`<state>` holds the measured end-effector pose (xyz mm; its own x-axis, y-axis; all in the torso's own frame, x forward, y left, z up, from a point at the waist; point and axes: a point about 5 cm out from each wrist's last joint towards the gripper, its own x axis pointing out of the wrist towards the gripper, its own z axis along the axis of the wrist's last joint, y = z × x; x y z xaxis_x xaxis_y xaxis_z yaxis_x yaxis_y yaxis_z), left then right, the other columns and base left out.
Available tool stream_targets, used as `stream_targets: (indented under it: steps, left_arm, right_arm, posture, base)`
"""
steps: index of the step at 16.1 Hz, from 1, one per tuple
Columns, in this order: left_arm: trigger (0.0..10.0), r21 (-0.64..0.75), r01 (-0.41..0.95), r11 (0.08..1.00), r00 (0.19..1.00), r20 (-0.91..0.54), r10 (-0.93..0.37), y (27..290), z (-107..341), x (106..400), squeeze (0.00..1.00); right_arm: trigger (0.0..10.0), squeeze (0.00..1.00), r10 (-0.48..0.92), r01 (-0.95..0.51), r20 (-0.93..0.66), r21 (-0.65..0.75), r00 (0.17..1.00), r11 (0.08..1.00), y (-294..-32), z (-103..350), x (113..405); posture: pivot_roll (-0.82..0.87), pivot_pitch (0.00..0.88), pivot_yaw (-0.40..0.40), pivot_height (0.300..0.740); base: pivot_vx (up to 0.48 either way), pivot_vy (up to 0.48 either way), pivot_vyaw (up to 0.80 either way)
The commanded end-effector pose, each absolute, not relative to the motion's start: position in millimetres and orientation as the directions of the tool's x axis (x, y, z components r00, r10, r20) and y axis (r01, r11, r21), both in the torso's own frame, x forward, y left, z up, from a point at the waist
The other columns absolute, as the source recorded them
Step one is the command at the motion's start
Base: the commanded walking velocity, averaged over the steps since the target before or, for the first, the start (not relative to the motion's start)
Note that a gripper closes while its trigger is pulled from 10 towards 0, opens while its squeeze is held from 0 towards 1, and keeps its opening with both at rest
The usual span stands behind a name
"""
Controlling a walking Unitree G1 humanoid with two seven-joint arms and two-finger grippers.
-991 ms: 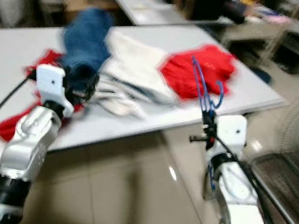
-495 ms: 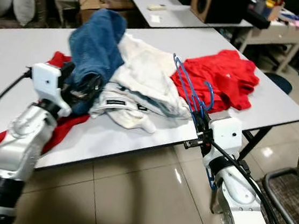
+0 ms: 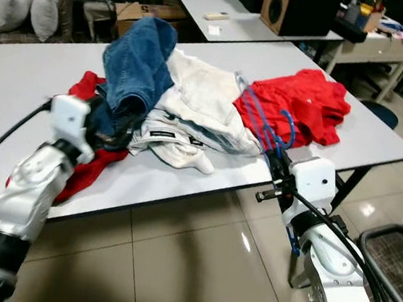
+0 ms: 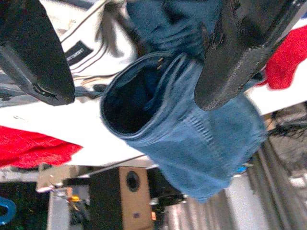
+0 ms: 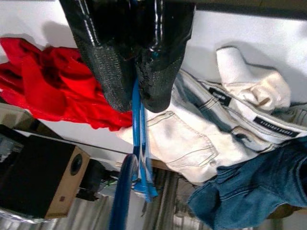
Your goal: Hang hanger
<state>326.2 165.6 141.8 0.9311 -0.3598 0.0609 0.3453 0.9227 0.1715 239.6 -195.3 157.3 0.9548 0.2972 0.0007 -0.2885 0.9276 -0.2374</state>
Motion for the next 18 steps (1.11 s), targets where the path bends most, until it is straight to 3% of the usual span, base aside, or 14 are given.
stream_targets:
  steps: [1,2,4,11,18]
  left_arm:
    - [5.9,0.21,0.374,0.903,0.919,0.047,-0.391,160.0,140.3,330.3,0.0]
    - [4.5,0.215,0.365,0.906,0.924,0.034,-0.381,160.0,138.2,334.1,0.0]
    - [0.0,0.221,0.325,0.92,0.941,0.02,-0.337,164.1,136.5,342.5,0.0]
    - [0.0,0.3,0.209,0.931,0.967,0.08,-0.243,178.7,145.1,352.7,0.0]
    - [0.0,0.339,0.292,0.894,0.94,0.071,-0.334,183.9,155.3,356.9,0.0]
  right_arm:
    - [10.0,0.0,0.318,-0.308,0.0,-0.247,0.948,0.919,-195.7,160.8,241.2]
    - [10.0,0.0,0.33,-0.32,-0.003,-0.249,0.944,0.914,-194.3,160.1,241.0]
    - [10.0,0.0,0.352,-0.343,-0.013,-0.261,0.936,0.902,-190.4,157.9,240.6]
    - [10.0,0.0,0.4,-0.393,-0.03,-0.271,0.916,0.879,-182.4,154.1,235.9]
    - [10.0,0.0,0.429,-0.425,-0.046,-0.271,0.902,0.864,-178.7,149.7,234.5]
  posture:
    - [-0.09,0.0,0.042,0.74]
    - [-0.1,0.0,0.045,0.74]
    - [-0.1,0.0,0.048,0.74]
    - [-0.11,0.0,0.061,0.74]
    - [-0.1,0.0,0.066,0.74]
  base:
    - [0.0,0.0,0.0]
    - [0.0,0.0,0.0]
    - [0.0,0.0,0.0]
    - [0.0,0.0,0.0]
    - [0.0,0.0,0.0]
